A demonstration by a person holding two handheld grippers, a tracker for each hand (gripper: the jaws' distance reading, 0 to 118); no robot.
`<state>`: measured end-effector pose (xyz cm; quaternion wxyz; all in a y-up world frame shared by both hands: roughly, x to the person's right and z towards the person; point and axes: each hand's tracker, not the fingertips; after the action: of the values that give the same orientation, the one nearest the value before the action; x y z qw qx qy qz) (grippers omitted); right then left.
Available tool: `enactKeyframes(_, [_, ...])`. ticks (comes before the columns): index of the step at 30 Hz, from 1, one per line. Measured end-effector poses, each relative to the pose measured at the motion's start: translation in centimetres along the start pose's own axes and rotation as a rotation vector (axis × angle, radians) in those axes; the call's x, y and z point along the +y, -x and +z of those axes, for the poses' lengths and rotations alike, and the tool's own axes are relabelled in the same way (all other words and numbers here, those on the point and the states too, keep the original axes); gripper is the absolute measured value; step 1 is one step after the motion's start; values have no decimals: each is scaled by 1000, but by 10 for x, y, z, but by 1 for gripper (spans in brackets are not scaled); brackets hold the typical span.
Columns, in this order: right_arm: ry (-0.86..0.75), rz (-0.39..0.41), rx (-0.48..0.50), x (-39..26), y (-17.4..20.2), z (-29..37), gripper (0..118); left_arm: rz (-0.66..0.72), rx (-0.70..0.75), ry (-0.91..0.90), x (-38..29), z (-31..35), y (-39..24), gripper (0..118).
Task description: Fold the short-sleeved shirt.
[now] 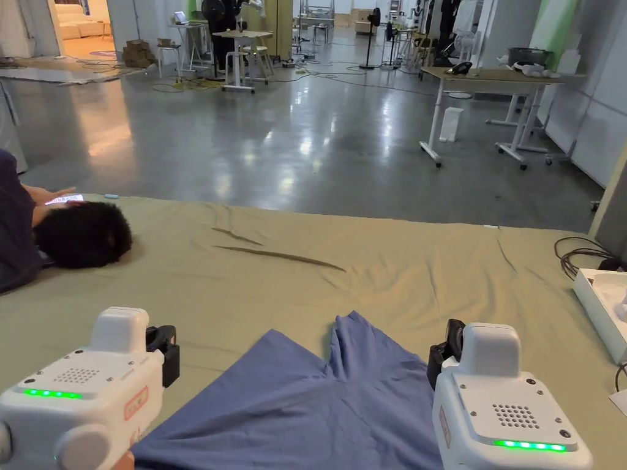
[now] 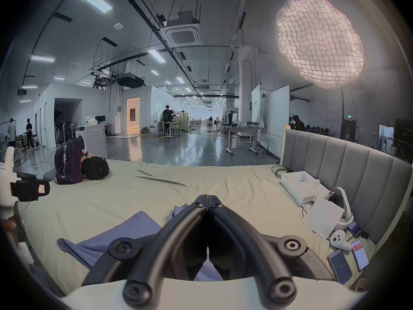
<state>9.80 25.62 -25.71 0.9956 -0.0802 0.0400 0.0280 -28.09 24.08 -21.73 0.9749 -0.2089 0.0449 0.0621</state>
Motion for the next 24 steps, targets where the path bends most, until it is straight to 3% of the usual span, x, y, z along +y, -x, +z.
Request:
enactKeyframes(5, [44,29,13,-11,1,-6,0,36,98,223,-13,-39,64,1])
enactKeyframes(10, [103,32,21,-25,4,-18,0,201,138,513,-27,-79,118,4])
enactKeyframes(11, [113,32,24,-28,4,-20,0,201,152,524,-30,-84,124,7])
enactKeyframes(14, [141,36,32,-34,7,-26,0,228,171,638,-43,-101,137,47])
enactKeyframes(15, [150,39,35,-36,8,-28,0,243,165,666,-48,-105,141,51])
enactKeyframes(19, [177,45,41,-43,11,-33,0,296,184,733,-67,-117,148,62])
enactKeyframes(24, [208,45,47,-49,11,-38,0,337,225,808,-94,-128,151,62])
